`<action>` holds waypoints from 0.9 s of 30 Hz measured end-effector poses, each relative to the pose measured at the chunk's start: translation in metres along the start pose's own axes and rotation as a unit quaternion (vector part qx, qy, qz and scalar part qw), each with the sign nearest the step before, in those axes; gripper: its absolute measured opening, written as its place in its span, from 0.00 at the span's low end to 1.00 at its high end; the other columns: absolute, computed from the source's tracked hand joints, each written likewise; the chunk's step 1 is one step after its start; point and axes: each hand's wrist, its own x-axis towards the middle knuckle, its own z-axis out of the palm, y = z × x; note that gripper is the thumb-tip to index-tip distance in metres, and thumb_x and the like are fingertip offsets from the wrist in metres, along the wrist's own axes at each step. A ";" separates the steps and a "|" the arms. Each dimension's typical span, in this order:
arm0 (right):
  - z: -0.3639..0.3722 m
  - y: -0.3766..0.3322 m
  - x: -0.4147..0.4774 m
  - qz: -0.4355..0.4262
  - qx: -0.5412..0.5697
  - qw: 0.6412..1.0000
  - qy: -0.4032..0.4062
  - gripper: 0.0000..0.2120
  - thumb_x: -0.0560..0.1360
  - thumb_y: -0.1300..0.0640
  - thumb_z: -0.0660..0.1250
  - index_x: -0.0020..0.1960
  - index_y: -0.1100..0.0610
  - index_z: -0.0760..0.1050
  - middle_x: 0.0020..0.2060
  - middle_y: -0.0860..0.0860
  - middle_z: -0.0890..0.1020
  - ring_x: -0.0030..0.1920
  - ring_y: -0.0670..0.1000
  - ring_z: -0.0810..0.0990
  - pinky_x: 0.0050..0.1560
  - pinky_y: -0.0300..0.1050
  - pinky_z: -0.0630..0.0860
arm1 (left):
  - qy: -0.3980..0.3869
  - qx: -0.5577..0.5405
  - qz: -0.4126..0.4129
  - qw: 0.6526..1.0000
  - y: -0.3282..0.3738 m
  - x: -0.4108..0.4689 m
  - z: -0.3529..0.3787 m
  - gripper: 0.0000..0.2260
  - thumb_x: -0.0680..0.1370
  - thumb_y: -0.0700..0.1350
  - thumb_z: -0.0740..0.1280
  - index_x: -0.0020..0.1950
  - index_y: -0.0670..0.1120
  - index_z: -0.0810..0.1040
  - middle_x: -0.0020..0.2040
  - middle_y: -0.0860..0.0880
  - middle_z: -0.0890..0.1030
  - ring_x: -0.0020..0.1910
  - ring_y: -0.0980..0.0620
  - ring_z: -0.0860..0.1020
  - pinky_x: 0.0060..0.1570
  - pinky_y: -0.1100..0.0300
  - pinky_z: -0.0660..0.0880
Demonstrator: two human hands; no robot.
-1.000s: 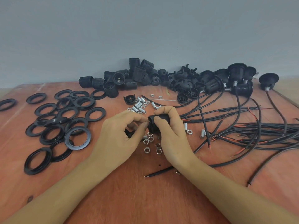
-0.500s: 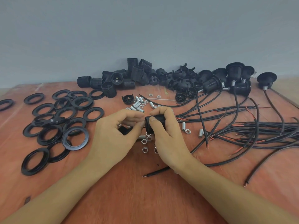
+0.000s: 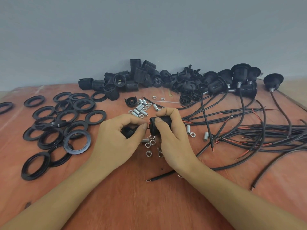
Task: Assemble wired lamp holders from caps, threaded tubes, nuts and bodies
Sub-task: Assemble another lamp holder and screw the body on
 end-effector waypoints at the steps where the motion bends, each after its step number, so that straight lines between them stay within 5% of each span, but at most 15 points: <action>1: 0.000 0.000 0.000 -0.003 -0.010 1.000 -0.002 0.04 0.75 0.54 0.59 0.48 0.48 0.70 0.39 0.45 0.75 0.39 0.41 0.73 0.44 0.34 0.71 | 0.001 0.006 0.007 1.000 0.000 0.000 0.000 0.07 0.74 0.37 0.72 0.43 0.49 0.84 0.33 0.55 0.82 0.31 0.56 0.80 0.33 0.64 0.75; 8: 0.000 0.000 -0.001 -0.020 -0.063 0.998 -0.014 0.05 0.76 0.54 0.57 0.50 0.46 0.69 0.46 0.50 0.75 0.47 0.47 0.73 0.53 0.45 0.72 | 0.003 0.065 0.099 0.993 0.000 0.001 -0.002 0.04 0.74 0.36 0.72 0.44 0.44 0.83 0.39 0.52 0.81 0.39 0.58 0.79 0.39 0.72 0.71; 14: 0.001 0.000 -0.002 -0.021 -0.077 0.997 -0.016 0.05 0.76 0.54 0.58 0.50 0.47 0.70 0.47 0.52 0.76 0.48 0.48 0.74 0.54 0.47 0.73 | 0.000 0.086 0.123 0.989 -0.001 0.000 -0.001 0.03 0.74 0.39 0.70 0.44 0.42 0.84 0.37 0.51 0.80 0.37 0.58 0.77 0.37 0.70 0.71; 18: 0.002 -0.001 0.000 -0.011 -0.051 0.999 -0.008 0.04 0.77 0.55 0.59 0.50 0.48 0.70 0.45 0.49 0.75 0.46 0.46 0.74 0.50 0.42 0.72 | 0.002 0.037 0.088 0.995 0.000 0.000 0.000 0.02 0.74 0.38 0.72 0.45 0.44 0.84 0.38 0.51 0.82 0.35 0.58 0.79 0.36 0.67 0.74; 22: -0.002 -0.001 0.005 0.029 0.011 0.999 0.029 0.06 0.81 0.61 0.61 0.50 0.50 0.71 0.39 0.41 0.77 0.40 0.41 0.75 0.43 0.39 0.73 | -0.036 -0.047 0.019 0.998 -0.003 0.003 -0.002 0.11 0.71 0.49 0.76 0.52 0.50 0.83 0.46 0.56 0.85 0.47 0.60 0.82 0.47 0.70 0.76; 25: -0.008 -0.003 0.009 0.038 0.025 0.996 0.075 0.03 0.80 0.57 0.64 0.50 0.50 0.71 0.40 0.49 0.76 0.37 0.46 0.75 0.40 0.44 0.73 | -0.116 -0.158 -0.041 0.980 -0.009 0.006 -0.005 0.23 0.65 0.46 0.78 0.58 0.50 0.80 0.54 0.55 0.84 0.54 0.57 0.82 0.51 0.68 0.76; 27: -0.012 -0.007 0.012 0.036 0.043 0.994 0.099 0.04 0.79 0.55 0.66 0.52 0.53 0.71 0.38 0.51 0.75 0.31 0.43 0.73 0.32 0.38 0.74 | -0.127 -0.207 -0.075 0.967 -0.011 0.008 -0.006 0.25 0.63 0.45 0.79 0.59 0.50 0.80 0.55 0.54 0.84 0.55 0.54 0.83 0.53 0.66 0.78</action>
